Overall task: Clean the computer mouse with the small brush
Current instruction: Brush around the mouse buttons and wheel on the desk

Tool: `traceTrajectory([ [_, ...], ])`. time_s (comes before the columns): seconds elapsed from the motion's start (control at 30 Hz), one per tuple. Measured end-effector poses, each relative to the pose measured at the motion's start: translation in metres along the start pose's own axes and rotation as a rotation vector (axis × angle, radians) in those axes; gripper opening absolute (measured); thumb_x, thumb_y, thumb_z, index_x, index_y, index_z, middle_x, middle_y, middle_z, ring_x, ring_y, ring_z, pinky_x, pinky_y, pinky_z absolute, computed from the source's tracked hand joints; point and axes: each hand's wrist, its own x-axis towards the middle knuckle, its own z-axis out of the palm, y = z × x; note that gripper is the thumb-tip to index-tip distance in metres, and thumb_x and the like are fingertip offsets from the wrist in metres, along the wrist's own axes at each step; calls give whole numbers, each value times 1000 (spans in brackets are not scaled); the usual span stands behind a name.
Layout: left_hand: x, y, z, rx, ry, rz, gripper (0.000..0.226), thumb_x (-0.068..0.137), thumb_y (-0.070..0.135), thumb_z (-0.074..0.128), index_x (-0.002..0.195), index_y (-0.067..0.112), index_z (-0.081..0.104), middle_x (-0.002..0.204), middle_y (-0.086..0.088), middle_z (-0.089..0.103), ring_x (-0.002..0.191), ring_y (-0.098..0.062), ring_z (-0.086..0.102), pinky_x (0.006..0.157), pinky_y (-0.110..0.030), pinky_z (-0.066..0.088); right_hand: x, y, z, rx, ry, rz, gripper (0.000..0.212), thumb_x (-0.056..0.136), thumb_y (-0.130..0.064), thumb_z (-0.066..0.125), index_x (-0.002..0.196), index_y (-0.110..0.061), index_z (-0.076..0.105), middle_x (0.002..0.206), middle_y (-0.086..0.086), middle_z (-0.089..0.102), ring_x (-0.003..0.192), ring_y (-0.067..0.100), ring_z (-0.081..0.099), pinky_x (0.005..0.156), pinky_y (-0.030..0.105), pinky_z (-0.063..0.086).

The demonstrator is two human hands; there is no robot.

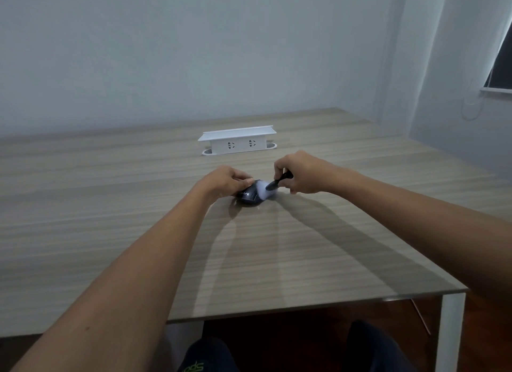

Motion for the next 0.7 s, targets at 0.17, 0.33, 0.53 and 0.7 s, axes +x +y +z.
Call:
traceTrajectory([
  [0.17, 1, -1, 0, -7, -4, 14, 27, 95, 17, 67, 120, 7, 73, 115, -18, 74, 113, -29, 68, 108, -42, 49, -3, -10, 4, -101, 32, -76, 13, 89, -8, 64, 99, -8, 72, 98, 11, 73, 88, 27, 65, 72, 30, 47],
  [0.33, -1, 2, 0, -18, -6, -2, 28, 95, 18, 66, 119, 6, 73, 116, -17, 74, 101, -21, 66, 107, -39, 50, -2, -25, 1, -145, 8, -129, 13, 90, -10, 65, 100, -9, 73, 97, 9, 74, 89, 25, 64, 71, 30, 46],
  [0.53, -2, 1, 1, -26, 7, -15, 29, 95, 17, 67, 122, 7, 72, 116, -16, 74, 114, -28, 68, 108, -39, 49, 5, -20, 3, -248, 38, -59, 14, 91, -7, 61, 102, -11, 68, 107, 12, 69, 99, 34, 64, 80, 41, 53],
  [0.7, -5, -1, -1, -54, -21, 11, 25, 97, 14, 63, 118, 3, 73, 97, -10, 73, 87, -17, 63, 87, -27, 51, 2, -35, 8, -201, 0, -159, 11, 89, -11, 66, 98, -13, 71, 97, 10, 71, 92, 30, 64, 79, 42, 53],
])
